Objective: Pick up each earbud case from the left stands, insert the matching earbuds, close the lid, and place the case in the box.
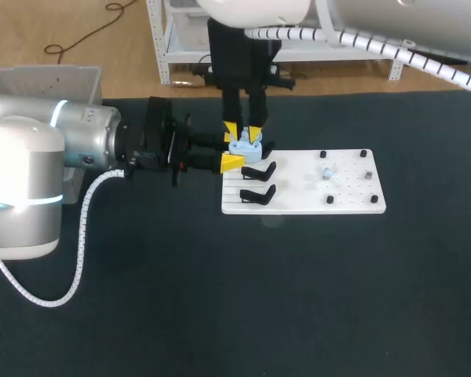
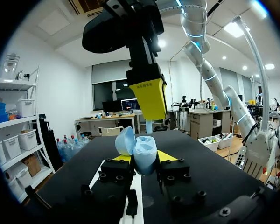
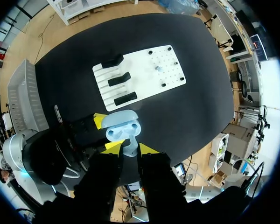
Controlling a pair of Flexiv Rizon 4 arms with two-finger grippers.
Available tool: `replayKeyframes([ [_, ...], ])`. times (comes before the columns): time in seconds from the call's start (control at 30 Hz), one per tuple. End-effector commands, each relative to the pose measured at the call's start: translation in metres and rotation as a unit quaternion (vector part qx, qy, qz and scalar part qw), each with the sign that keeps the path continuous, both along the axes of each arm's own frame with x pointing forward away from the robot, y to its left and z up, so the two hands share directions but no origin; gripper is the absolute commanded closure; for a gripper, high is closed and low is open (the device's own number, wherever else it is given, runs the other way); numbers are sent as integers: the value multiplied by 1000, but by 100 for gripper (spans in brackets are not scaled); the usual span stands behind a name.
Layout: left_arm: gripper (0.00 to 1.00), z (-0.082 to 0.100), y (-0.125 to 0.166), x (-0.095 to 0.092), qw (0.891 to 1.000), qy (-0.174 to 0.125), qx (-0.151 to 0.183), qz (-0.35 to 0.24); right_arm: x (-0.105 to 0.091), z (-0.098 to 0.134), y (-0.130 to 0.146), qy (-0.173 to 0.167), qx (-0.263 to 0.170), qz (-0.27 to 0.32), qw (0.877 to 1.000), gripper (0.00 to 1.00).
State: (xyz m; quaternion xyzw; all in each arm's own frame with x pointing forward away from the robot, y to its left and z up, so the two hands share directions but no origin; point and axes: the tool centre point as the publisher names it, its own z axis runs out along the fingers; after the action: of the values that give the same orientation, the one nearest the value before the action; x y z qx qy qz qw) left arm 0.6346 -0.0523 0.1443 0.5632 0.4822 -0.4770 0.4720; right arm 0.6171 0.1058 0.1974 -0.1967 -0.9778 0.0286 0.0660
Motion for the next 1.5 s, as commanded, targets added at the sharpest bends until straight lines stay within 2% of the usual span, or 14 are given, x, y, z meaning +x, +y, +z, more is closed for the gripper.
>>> replayKeyframes([
  [0.03, 100, -1, 0, -1, 1000, -1, -1, 2, 0, -2, -3, 2, 1, -3, 1000, 100],
  [0.7, 100, -1, 0, -1, 1000, -1, -1, 2, 3, -9, -6, 8, 5, -6, 1000, 100],
  [1.5, 100, -1, 0, -1, 1000, -1, -1, 2, 12, -18, -2, 9, 2, -49, 999, 100],
])
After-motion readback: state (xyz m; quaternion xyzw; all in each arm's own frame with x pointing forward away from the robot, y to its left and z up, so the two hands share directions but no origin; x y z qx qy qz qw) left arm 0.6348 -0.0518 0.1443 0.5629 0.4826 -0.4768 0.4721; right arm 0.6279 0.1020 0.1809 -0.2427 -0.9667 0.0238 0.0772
